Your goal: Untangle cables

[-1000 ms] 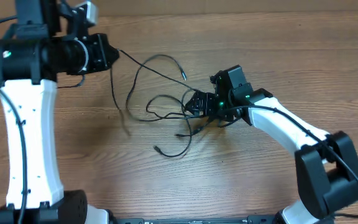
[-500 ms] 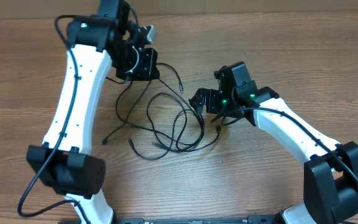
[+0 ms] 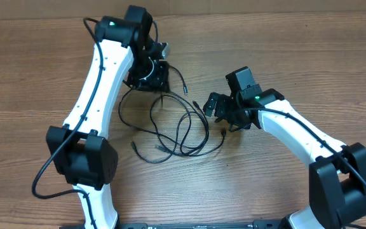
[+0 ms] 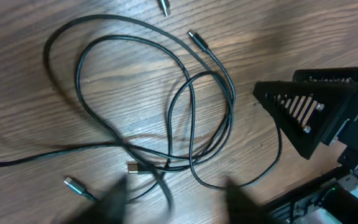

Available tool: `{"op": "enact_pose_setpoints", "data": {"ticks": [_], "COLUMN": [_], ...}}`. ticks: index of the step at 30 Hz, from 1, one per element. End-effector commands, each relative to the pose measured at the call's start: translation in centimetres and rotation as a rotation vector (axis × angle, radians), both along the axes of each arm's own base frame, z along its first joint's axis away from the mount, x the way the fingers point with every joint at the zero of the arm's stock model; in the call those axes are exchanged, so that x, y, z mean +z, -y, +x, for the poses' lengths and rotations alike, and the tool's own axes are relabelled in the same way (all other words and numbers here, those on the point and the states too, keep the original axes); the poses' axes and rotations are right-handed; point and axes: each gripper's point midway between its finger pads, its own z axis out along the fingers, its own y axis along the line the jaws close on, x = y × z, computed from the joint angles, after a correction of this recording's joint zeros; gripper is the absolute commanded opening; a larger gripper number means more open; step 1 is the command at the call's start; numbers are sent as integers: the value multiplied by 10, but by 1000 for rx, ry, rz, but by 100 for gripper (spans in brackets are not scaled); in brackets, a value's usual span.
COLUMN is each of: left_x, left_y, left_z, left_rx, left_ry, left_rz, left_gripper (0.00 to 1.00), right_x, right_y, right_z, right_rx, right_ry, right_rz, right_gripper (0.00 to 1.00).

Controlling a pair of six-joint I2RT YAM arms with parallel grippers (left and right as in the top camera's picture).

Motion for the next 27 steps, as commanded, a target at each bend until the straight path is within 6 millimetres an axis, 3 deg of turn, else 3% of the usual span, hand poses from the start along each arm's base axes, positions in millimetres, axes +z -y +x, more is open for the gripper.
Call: {"op": "enact_pose_setpoints", "data": {"ticks": [1, 12, 17, 23, 27], "left_x": [-17, -40, -45, -45, -45], "left_y": [-4, -8, -40, -62, -87], "left_z": [1, 7, 19, 33, 40], "left_rx": [-18, -7, 87, 226, 337], "left_ry": [-20, -59, -16, 14, 21], "left_rz": [70, 112, 284, 337, 387], "left_gripper": [100, 100, 100, 100, 100], "right_x": [-7, -21, -20, -20, -20], "right_y": [6, 7, 7, 4, 4], "right_z": [5, 5, 6, 5, 6], "right_rx": [-37, -39, -39, -35, -33], "right_ry": [-6, -32, -27, -31, -27], "right_rz": [-29, -49, -46, -34, -30], "right_gripper": [100, 100, 100, 99, 80]}}
